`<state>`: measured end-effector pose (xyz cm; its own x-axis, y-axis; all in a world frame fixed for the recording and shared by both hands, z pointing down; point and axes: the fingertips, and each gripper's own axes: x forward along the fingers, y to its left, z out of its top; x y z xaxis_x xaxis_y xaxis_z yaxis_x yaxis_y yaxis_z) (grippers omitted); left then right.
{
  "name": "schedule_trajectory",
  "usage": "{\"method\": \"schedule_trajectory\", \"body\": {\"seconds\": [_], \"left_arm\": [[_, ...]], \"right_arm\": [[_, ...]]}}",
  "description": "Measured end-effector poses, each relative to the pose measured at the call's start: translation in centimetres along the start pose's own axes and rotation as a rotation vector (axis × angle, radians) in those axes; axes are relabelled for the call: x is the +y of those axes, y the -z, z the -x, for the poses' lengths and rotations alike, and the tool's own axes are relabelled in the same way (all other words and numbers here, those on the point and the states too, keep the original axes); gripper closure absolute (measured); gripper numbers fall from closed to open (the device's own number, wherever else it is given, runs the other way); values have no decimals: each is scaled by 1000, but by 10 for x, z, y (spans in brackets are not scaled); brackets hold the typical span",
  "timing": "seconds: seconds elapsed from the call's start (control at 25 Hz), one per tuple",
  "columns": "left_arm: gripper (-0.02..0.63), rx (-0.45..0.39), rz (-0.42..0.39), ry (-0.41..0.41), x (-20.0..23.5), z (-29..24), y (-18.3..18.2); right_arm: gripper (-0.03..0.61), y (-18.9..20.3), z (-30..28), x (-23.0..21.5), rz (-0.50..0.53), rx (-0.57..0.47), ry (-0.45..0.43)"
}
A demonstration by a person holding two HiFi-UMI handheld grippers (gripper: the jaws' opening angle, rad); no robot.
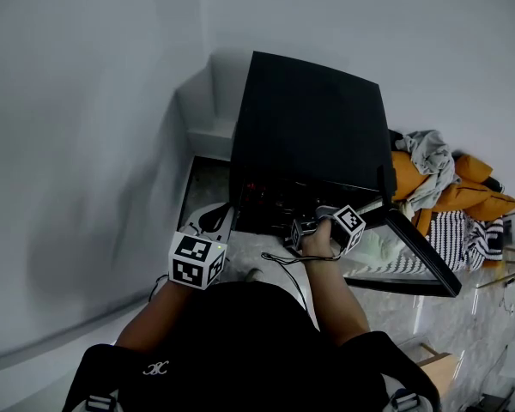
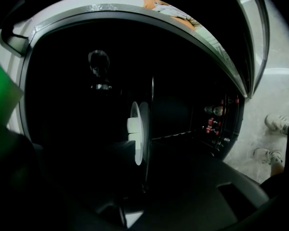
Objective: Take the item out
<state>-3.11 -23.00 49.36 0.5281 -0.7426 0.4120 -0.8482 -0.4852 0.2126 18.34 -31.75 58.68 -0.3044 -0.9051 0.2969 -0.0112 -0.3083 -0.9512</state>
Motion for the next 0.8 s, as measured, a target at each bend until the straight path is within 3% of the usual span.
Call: {"method": "schedule_trajectory", "body": {"seconds": [0.8], "left_arm": [[614,-4,13,26,-3,-10,-1]], "right_arm": [[509,0,-4,-4,-79,17,112]]}}
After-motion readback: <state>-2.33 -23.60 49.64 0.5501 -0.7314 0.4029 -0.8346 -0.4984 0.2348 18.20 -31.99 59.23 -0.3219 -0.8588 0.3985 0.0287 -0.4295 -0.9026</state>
